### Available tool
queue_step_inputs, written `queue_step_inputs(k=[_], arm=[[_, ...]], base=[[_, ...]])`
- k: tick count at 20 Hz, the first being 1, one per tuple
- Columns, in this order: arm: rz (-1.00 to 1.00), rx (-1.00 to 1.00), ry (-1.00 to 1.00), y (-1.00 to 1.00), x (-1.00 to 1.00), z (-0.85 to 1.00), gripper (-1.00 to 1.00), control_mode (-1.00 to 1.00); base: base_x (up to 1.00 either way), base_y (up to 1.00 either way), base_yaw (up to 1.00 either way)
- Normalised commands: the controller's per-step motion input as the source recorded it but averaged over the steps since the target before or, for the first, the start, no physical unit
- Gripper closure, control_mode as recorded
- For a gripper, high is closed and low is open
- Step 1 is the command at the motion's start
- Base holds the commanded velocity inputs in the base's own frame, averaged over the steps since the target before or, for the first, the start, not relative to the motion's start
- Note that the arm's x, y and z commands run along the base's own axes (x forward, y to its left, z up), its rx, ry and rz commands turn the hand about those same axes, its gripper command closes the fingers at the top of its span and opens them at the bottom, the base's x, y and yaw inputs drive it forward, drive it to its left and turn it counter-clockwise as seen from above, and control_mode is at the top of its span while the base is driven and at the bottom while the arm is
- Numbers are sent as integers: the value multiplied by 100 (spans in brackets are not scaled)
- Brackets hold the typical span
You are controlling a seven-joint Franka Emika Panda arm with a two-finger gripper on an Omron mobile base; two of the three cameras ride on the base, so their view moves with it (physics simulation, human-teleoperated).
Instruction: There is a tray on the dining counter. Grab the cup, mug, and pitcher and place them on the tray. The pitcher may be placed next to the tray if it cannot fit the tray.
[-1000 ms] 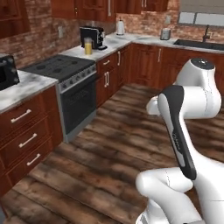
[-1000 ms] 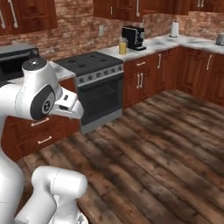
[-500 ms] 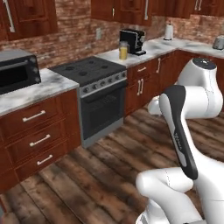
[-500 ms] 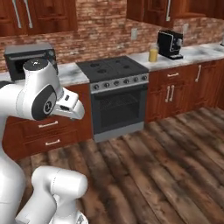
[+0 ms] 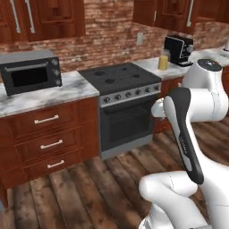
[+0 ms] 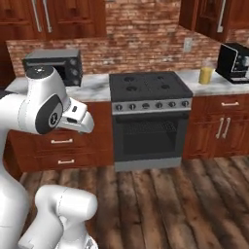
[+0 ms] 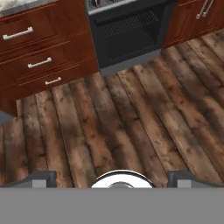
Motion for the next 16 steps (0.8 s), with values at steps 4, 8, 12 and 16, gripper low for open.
queue_step_inputs(k=[4, 8, 12, 16], arm=[[0, 0, 0, 0, 0, 0, -100, 100], [0, 0, 0, 0, 0, 0, -100, 100], [0, 0, 0, 0, 0, 0, -100, 100], [0, 0, 0, 0, 0, 0, -100, 100]], base=[[100, -96, 52], [100, -100, 52], [100, -100, 50], [86, -100, 49]])
